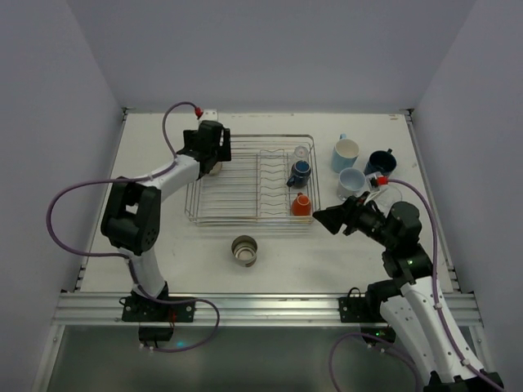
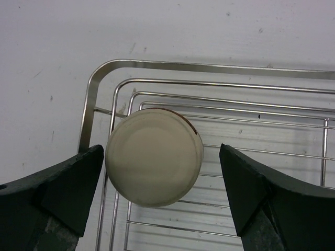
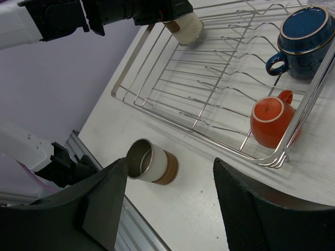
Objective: Unload the cups from the dish rack
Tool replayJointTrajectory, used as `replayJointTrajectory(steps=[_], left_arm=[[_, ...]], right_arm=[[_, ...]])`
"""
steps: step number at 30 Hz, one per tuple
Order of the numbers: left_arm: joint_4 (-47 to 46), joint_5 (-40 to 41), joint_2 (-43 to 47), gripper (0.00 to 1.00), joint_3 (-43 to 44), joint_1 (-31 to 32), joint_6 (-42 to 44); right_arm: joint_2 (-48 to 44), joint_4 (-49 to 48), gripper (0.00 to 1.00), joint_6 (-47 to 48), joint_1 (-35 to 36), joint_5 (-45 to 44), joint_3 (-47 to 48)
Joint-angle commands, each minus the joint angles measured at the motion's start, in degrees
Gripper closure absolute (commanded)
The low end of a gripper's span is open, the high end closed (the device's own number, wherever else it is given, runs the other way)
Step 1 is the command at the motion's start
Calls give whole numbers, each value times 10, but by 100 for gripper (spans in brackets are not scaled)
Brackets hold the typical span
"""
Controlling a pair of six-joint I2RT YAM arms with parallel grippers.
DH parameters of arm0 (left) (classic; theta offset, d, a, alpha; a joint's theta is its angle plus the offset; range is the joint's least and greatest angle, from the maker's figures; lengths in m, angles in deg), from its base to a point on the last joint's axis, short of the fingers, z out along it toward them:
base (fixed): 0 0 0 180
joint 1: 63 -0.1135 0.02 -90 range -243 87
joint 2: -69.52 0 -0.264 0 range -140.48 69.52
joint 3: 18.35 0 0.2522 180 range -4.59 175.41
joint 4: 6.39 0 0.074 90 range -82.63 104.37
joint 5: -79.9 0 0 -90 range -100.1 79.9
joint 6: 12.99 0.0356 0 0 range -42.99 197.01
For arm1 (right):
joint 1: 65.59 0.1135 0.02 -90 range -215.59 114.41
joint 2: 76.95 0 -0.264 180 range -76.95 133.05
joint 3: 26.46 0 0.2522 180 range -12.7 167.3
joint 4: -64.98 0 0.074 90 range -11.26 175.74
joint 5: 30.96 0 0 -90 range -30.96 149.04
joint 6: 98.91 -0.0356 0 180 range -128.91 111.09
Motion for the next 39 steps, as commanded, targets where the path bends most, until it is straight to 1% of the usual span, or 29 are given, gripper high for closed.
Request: replayJointTrajectory(steps=[1, 5, 9, 10, 11, 12, 13, 14, 15, 16, 17, 18, 19, 20, 21, 22, 23, 24, 25, 26, 27, 28, 29, 31, 32, 35, 39], left_arm=[[-40, -12, -13, 6, 21, -7, 7], [-50, -27, -22, 11, 17, -7, 5], [-54, -35, -20, 29, 11, -7, 7], [-64, -37, -15, 40, 7, -7, 6], [-77, -45, -9, 45, 6, -7, 3], [-80, -51, 8, 49, 2, -7, -1], [-83, -58, 20, 56, -5, -7, -4], [-85, -76, 31, 58, -8, -6, -12], [-85, -87, 61, 60, -14, -6, -19], [-88, -101, 78, 63, -20, -6, -26], [-98, -129, 115, 65, -41, -6, -43], [-105, -146, 135, 66, -55, -6, -54], [-112, -161, 157, 69, -86, -6, -65], [-124, -193, 201, 70, -102, -6, -91], [-133, -214, 223, 73, -122, -6, -105], [-147, -236, 247, 73, -164, -6, -117], [-171, -290, 291, 74, -184, -5, -147], [-189, -322, 312, 75, -208, -5, -167], [-216, -355, 333, 76, -258, -5, -186], [-272, -419, 373, 76, -282, -1, -229], [-296, -442, 391, 76, -307, 5, -254], [-322, -459, 410, 76, -351, 12, -276], [-364, -480, 443, 76, -368, 30, -314], [-388, -481, 473, 76, -408, 51, -338], [-409, -480, 496, 76, -418, 68, -358], [-450, -478, 531, 76, -451, 90, -396], [-486, -481, 557, 76, -479, 100, -429]], right_arm=[[10, -21, 32, -10, 7, 12, 25], [17, -22, 32, -11, 13, 6, 30], [23, -30, 32, -18, 18, 0, 28], [25, -32, 32, -24, 22, 1, 27], [27, -44, 32, -28, 26, -1, 25], [29, -51, 32, -33, 30, -5, 21], [37, -58, 31, -38, 42, -8, 20], [43, -71, 31, -45, 49, -11, 20], [48, -77, 30, -49, 57, -14, 21], [54, -87, 27, -54, 75, -26, 22], [63, -120, 26, -67, 85, -31, 22], [68, -136, 24, -73, 93, -36, 21], [73, -152, 19, -87, 112, -49, 22], [87, -186, 16, -92, 121, -54, 21], [95, -203, 14, -97, 130, -60, 21], [104, -218, 11, -107, 147, -69, 22], [122, -246, 9, -113, 156, -72, 24], [131, -261, 8, -117, 164, -78, 24], [139, -277, 7, -127, 180, -85, 23], [156, -308, 6, -131, 188, -95, 23], [166, -325, 5, -136, 194, -96, 25], [175, -342, 5, -142, 208, -100, 25], [184, -374, 5, -153, 217, -115, 28], [214, -397, 6, -157, 244, -129, 35], [233, -409, 7, -157, 254, -144, 45], [261, -421, 11, -153, 285, -162, 62], [293, -431, 14, -155, 314, -187, 78]])
